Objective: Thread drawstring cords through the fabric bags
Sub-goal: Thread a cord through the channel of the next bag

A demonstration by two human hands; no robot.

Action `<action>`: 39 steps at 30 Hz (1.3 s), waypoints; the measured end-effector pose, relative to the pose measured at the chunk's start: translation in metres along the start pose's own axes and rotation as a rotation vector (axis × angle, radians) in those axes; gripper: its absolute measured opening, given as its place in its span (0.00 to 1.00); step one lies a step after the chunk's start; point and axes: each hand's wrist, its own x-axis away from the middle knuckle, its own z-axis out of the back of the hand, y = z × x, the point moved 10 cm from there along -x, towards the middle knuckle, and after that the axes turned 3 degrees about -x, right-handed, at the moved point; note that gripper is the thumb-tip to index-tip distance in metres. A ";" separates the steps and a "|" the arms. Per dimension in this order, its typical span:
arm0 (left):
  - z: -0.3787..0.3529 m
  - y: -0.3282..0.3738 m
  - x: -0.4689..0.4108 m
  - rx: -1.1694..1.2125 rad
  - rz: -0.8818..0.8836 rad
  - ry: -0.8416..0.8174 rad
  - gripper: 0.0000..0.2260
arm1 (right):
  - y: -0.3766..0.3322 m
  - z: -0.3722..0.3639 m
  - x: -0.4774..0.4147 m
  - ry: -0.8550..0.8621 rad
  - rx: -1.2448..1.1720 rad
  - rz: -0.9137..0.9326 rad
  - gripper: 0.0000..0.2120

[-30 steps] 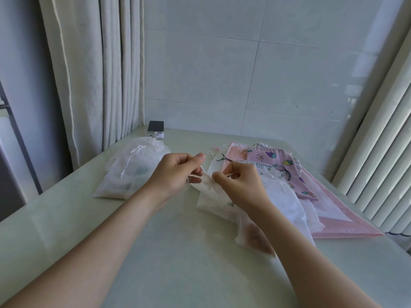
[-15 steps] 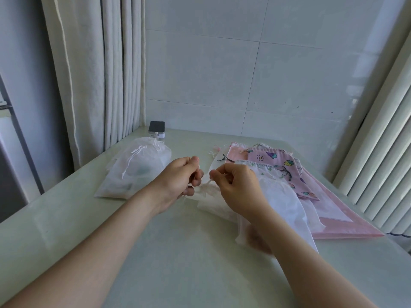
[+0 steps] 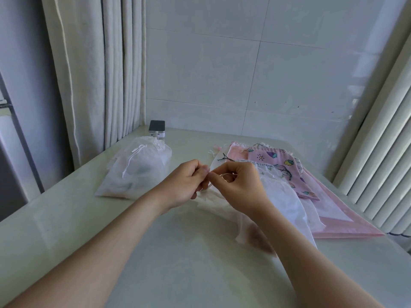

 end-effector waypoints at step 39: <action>-0.006 0.012 0.009 -0.231 -0.113 -0.083 0.08 | 0.007 0.024 -0.006 0.146 -0.426 -0.100 0.06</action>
